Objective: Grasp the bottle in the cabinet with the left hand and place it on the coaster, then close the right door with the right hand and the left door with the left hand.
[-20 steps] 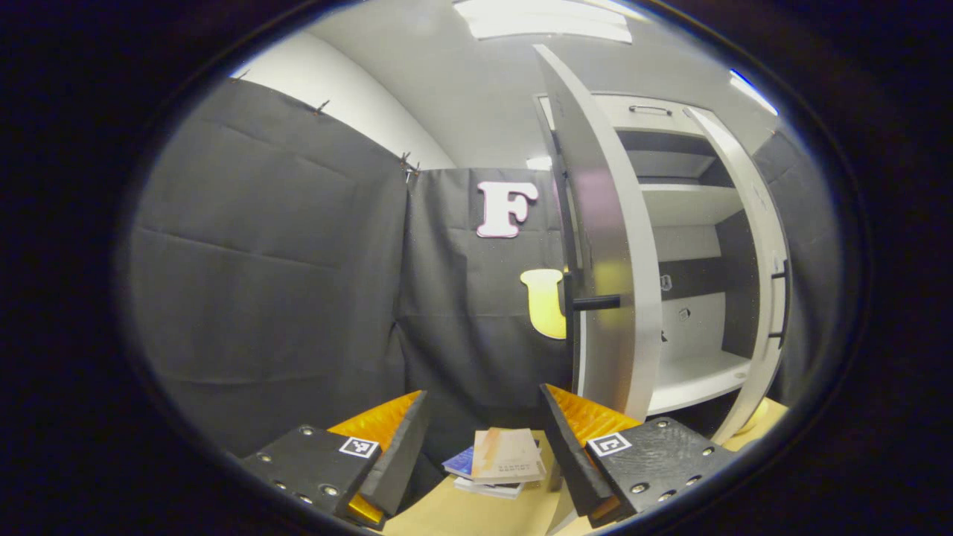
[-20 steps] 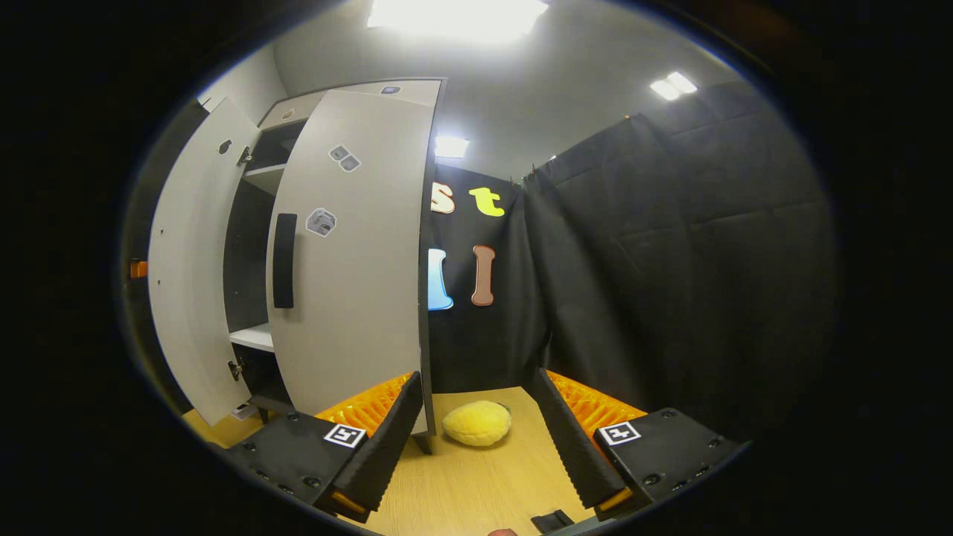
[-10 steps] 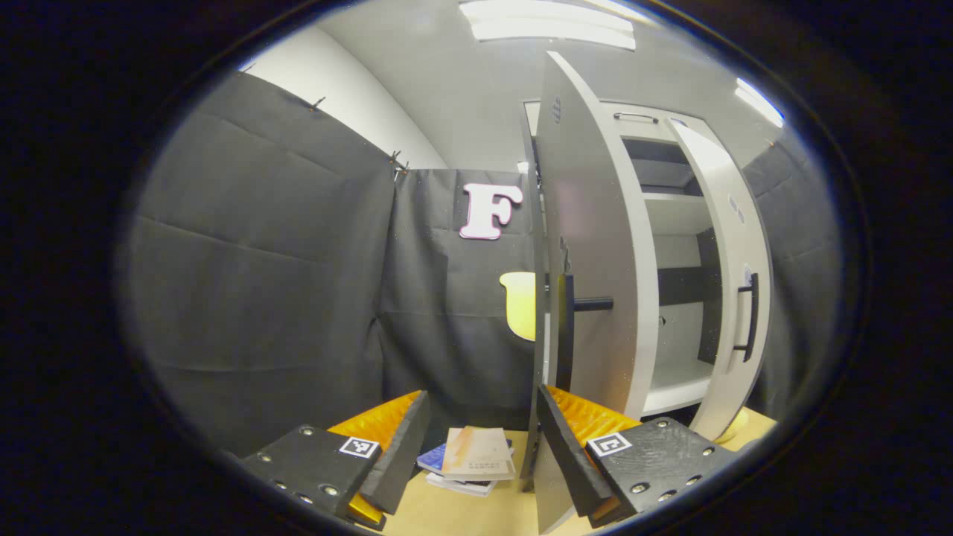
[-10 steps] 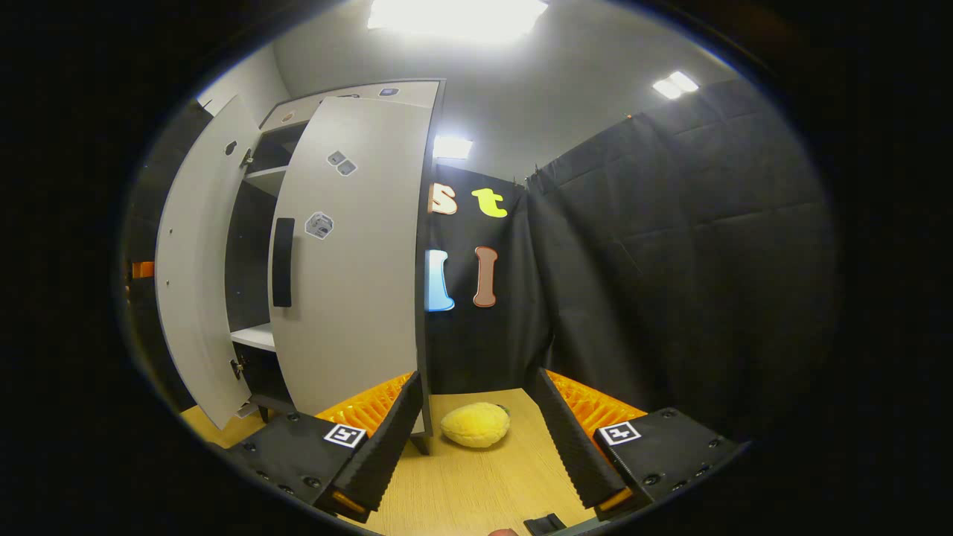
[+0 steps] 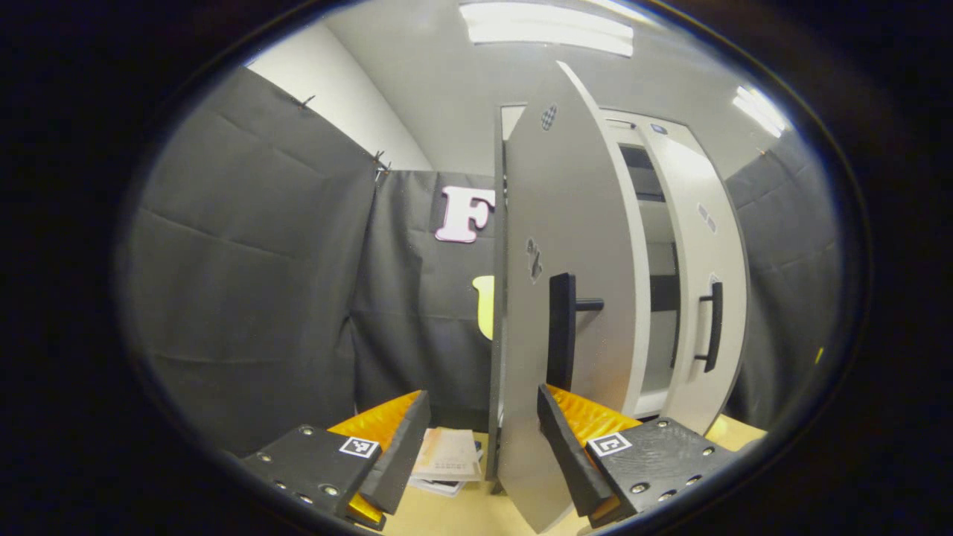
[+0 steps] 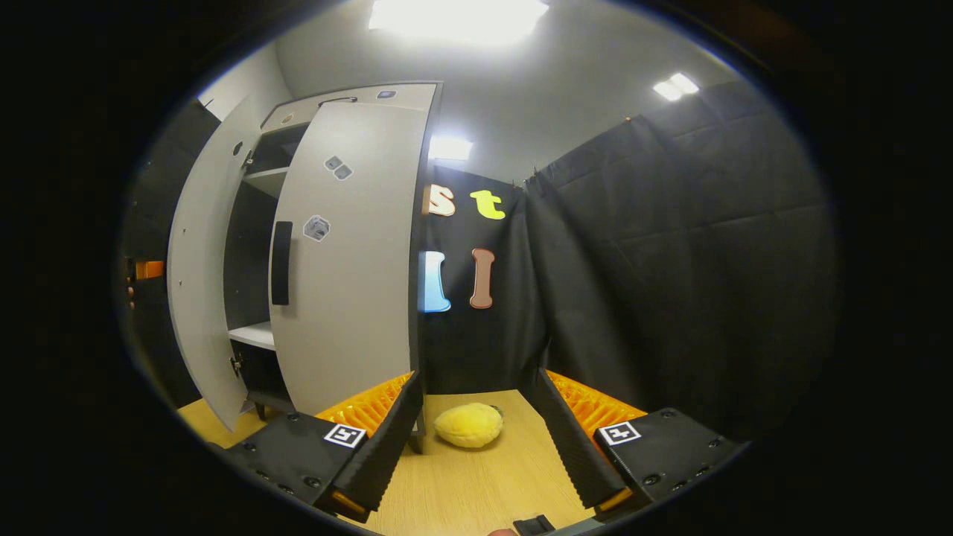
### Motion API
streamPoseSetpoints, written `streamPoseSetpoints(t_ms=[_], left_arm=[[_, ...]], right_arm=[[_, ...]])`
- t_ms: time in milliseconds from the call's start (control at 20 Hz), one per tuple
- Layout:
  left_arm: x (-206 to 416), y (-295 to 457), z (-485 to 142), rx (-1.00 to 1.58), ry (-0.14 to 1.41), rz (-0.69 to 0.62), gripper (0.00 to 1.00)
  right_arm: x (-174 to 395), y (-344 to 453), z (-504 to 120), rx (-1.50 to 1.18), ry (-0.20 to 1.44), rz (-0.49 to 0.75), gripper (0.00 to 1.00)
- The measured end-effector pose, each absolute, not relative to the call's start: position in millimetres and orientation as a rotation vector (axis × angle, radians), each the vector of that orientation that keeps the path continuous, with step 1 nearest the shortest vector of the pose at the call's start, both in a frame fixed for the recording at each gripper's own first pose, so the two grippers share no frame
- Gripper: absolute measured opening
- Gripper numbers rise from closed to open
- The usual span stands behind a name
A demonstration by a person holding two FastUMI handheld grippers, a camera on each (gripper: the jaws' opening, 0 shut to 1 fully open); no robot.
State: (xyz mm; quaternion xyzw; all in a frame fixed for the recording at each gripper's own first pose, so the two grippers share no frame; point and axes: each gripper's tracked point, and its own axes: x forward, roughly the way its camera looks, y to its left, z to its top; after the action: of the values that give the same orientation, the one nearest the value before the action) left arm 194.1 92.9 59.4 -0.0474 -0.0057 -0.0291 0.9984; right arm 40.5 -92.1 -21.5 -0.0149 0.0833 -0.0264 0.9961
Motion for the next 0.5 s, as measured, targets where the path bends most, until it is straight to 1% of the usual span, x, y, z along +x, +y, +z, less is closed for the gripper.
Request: streamPoseSetpoints(t_ms=[50,100,150,500], left_arm=[[194.6,91.5,60.7,-0.101,-0.012,-0.068,0.86],[194.3,90.2,60.1,-0.109,-0.013,-0.079,0.86],[196.1,87.7,60.1,-0.119,-0.014,-0.092,0.92],[212.4,67.0,61.3,-0.156,-0.006,-0.182,0.92]], right_arm=[[38.8,-94.1,-20.6,-0.032,0.167,-0.053,0.98],[35.7,-96.7,-20.0,-0.034,0.167,-0.055,0.98],[33.3,-98.8,-19.4,-0.037,0.167,-0.057,0.98],[20.7,-119.7,-19.9,-0.043,0.182,-0.095,0.97]])
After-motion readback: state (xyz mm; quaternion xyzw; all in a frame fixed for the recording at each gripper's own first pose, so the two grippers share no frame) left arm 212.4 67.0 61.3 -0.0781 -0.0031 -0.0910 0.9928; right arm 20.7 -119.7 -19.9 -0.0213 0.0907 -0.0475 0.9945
